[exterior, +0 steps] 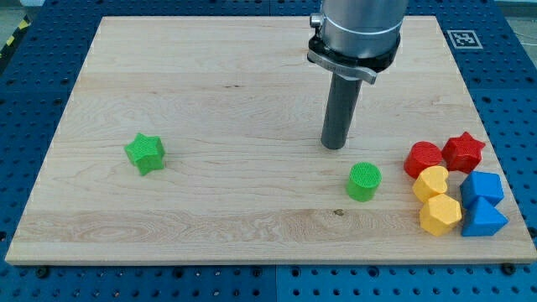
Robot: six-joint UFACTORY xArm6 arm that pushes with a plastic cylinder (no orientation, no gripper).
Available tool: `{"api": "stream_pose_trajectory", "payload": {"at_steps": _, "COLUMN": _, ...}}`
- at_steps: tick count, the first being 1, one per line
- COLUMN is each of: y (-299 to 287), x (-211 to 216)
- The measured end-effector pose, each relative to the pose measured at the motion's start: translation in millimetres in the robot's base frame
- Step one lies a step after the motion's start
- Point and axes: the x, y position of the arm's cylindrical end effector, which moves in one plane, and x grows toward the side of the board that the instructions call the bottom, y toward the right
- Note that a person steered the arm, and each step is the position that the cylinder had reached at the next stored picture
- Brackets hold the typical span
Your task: Move the green circle to the left of the hexagon
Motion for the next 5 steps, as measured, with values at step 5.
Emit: {"api": "stream_pose_trajectory", "payload": {"at_steps": 5, "y": -12.1, "x": 50.9}}
